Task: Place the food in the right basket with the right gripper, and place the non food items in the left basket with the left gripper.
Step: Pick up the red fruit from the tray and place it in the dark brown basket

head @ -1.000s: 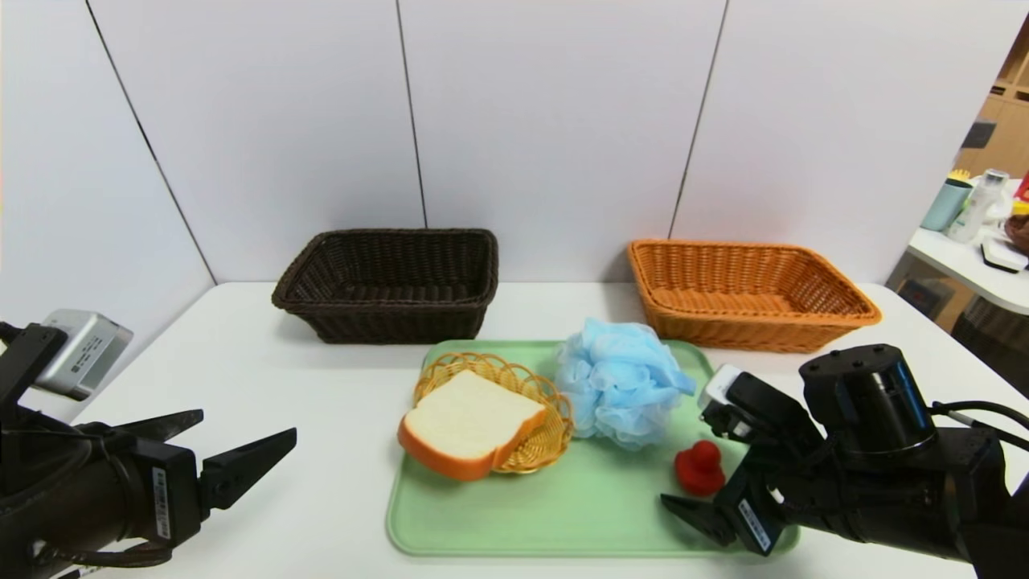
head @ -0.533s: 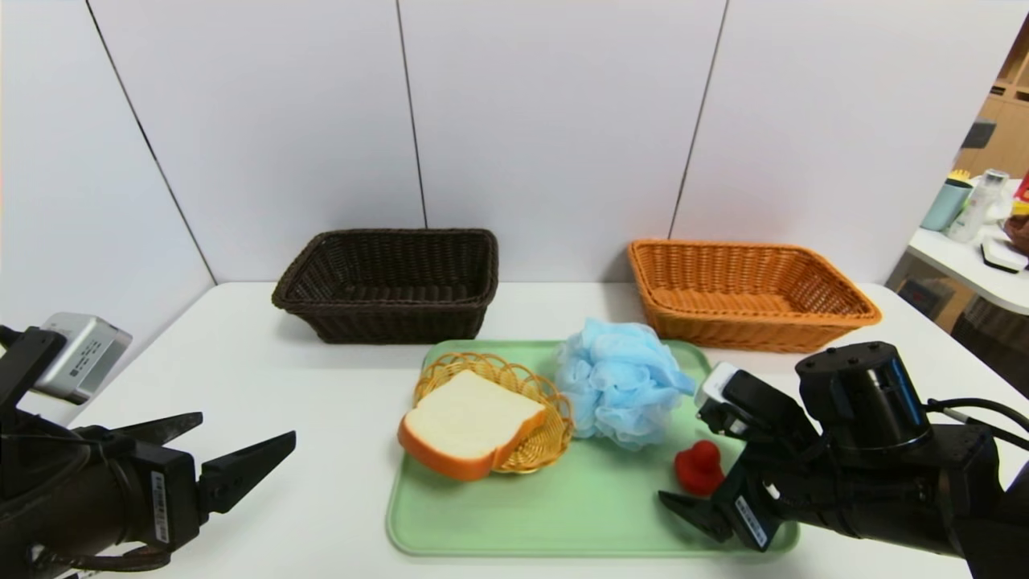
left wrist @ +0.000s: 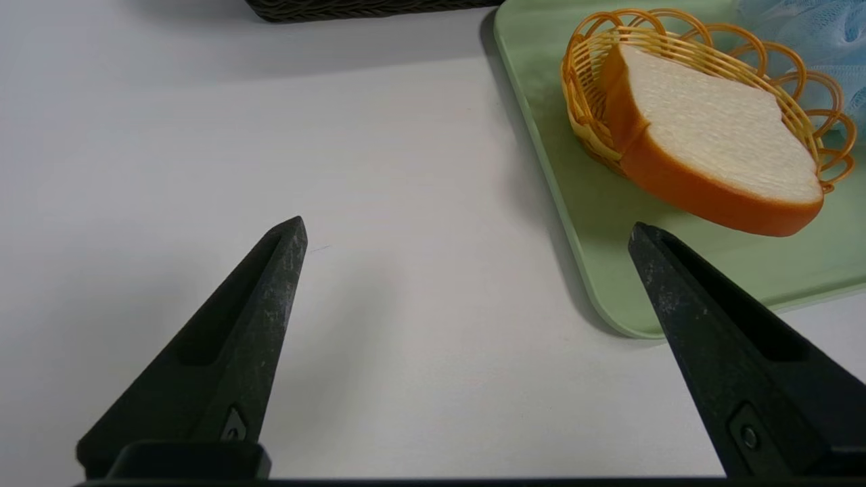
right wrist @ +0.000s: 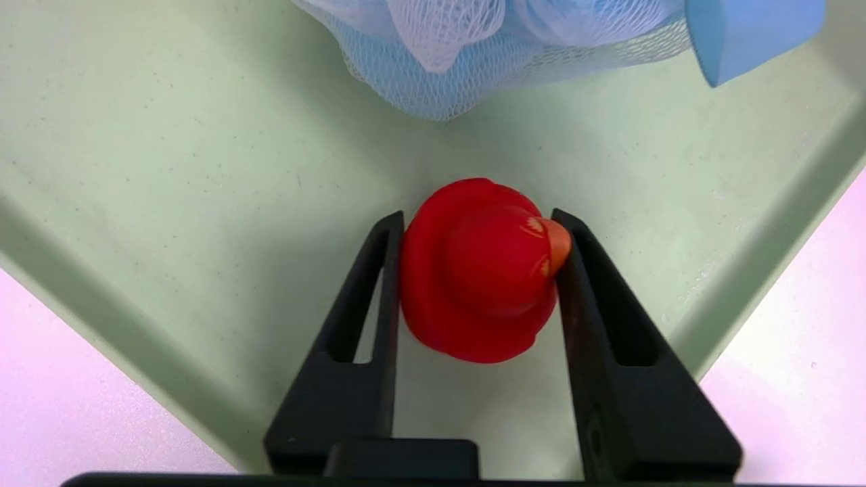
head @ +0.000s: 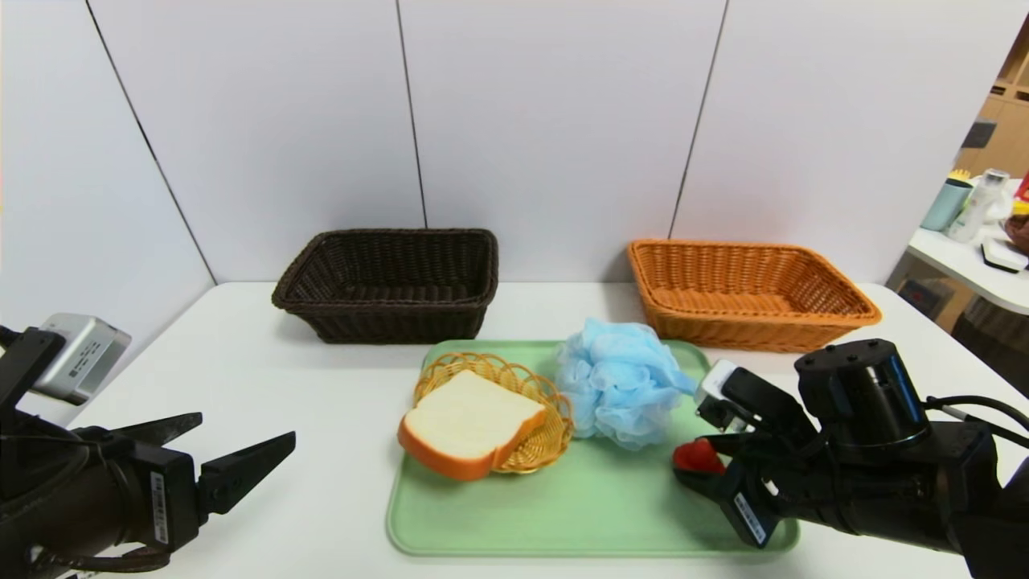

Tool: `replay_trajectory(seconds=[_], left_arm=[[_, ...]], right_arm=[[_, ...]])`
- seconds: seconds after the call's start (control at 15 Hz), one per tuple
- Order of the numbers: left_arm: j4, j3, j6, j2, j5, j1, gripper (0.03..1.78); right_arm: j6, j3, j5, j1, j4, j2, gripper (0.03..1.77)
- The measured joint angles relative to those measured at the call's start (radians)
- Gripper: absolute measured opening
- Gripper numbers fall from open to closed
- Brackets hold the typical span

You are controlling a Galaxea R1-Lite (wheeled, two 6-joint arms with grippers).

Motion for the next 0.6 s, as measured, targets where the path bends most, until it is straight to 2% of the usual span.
replay_trajectory(seconds=[0.6], left_arm=[[0.0, -0.001, 0.001, -0.001, 0.0, 0.0, 1.69]], right_arm=[[0.001, -0.009, -0.006, 0.0, 0.0, -0.025, 0.6]])
